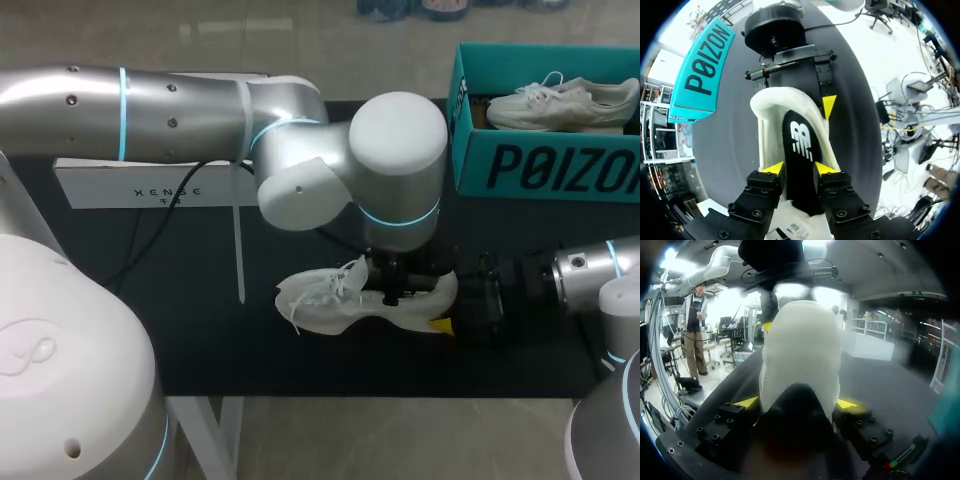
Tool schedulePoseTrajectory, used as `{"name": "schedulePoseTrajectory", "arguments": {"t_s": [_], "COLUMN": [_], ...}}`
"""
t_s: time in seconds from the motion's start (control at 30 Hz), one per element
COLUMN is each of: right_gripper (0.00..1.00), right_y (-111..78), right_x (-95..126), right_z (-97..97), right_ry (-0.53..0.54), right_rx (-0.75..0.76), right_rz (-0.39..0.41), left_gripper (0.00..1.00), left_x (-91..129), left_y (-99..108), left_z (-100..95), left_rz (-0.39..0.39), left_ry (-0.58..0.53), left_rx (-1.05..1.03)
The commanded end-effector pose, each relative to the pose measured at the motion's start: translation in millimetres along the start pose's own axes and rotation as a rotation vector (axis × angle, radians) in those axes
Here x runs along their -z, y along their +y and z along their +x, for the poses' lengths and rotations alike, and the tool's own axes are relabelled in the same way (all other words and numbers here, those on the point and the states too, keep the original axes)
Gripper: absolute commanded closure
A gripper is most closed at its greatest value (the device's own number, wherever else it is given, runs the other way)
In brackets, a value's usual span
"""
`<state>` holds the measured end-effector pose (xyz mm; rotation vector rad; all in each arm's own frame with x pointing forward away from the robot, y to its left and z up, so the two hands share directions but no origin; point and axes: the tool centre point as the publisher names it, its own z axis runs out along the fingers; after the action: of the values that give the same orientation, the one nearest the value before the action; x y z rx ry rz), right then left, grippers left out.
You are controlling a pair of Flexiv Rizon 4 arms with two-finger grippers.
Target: Take the shoe out of the shoebox, open the shoe tongue, remove and reinsert the insole, then place the shoe into the shoebox
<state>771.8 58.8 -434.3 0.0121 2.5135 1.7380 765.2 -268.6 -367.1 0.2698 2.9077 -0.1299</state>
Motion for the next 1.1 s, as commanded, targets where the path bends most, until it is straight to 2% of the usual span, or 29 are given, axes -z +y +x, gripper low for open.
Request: {"name": "schedulePoseTrajectory", "arguments": {"t_s": [0.03,0.2,0.37,0.4,0.43,0.47,0.5,0.6,0.7,1.1], "right_gripper": [1.00,1.00,1.00,1.00,1.00,1.00,1.00,1.00,1.00,1.00], "right_y": [-2.1,-2.1,-2.1,-2.1,-2.1,-2.1,-2.1,-2.1,-2.1,-2.1], "right_x": [-3,-3,-3,-3,-3,-3,-3,-3,-3,-3], "right_z": [-0.1,-0.1,-0.1,-0.1,-0.1,-0.1,-0.1,-0.1,-0.1,-0.1], "right_ry": [-0.002,-0.002,-0.002,-0.002,-0.002,-0.002,-0.002,-0.002,-0.002,-0.002], "right_rx": [0.000,0.000,0.000,0.000,0.000,0.000,0.000,0.000,0.000,0.000], "right_rz": [0.003,0.003,0.003,0.003,0.003,0.003,0.003,0.003,0.003,0.003], "left_gripper": [0.62,0.59,0.60,0.64,0.76,1.00,1.00,1.00,1.00,1.00], "left_x": [-7,-30,-87,-101,-114,-124,-133,-146,-145,-107], "left_y": [1,-3,-7,-8,-9,-8,-9,-10,-9,10], "left_z": [1.1,7.7,21.8,24.6,26.8,27.9,28.7,27.2,24.7,13.9], "left_rz": [0.004,0.014,0.010,-0.016,-0.014,-0.005,-0.036,-0.037,-0.045,-0.053], "left_ry": [0.007,0.034,0.099,0.090,0.107,0.106,0.101,0.086,0.059,-0.024], "left_rx": [0.001,-0.001,-0.017,-0.023,-0.024,-0.019,-0.026,-0.028,-0.028,0.001]}}
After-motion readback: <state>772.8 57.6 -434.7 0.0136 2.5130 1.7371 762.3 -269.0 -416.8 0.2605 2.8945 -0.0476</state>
